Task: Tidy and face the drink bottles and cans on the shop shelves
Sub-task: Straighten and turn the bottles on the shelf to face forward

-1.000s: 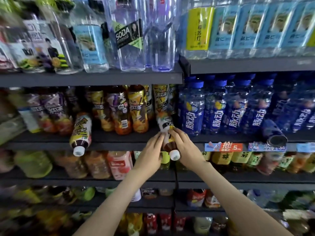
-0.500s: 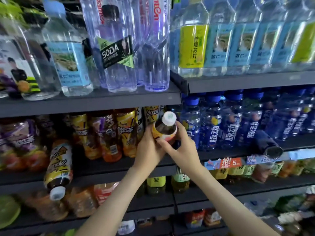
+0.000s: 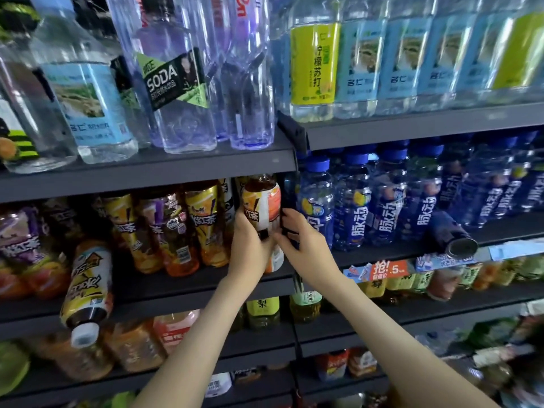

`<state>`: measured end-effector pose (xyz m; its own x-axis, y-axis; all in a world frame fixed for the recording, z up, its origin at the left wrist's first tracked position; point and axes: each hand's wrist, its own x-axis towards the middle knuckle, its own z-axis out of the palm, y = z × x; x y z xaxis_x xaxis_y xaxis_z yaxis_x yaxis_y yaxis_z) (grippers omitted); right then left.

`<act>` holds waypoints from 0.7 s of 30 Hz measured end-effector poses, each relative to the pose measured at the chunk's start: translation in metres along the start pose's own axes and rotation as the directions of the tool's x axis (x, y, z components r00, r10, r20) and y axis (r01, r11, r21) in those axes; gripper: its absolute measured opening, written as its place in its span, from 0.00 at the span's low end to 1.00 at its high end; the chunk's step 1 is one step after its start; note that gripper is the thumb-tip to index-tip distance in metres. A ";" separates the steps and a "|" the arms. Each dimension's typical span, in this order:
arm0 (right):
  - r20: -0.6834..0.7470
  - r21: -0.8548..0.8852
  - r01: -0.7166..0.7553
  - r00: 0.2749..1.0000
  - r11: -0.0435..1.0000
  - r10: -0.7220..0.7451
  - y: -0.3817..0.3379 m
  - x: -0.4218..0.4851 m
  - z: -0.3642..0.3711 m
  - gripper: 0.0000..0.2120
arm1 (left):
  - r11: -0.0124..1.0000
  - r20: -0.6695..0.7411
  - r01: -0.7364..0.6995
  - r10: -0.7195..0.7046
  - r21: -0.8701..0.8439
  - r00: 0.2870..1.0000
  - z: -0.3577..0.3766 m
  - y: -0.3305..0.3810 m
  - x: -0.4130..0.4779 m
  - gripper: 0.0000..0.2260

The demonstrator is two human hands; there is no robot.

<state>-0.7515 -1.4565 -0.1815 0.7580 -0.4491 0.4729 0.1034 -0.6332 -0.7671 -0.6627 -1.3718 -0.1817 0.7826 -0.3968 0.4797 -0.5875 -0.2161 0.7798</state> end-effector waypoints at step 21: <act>-0.186 -0.500 -0.130 0.982 0.856 0.040 0.161 -0.089 -0.289 0.36 | 0.945 0.146 -0.172 0.135 0.278 0.980 0.273 0.155 -0.138 0.19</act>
<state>-0.9889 -1.7007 -0.2219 0.6287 -0.5835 0.5141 -0.3317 -0.7991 -0.5014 -0.9176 -1.5942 -0.2366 0.6574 -0.5485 0.5167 -0.7470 -0.3842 0.5426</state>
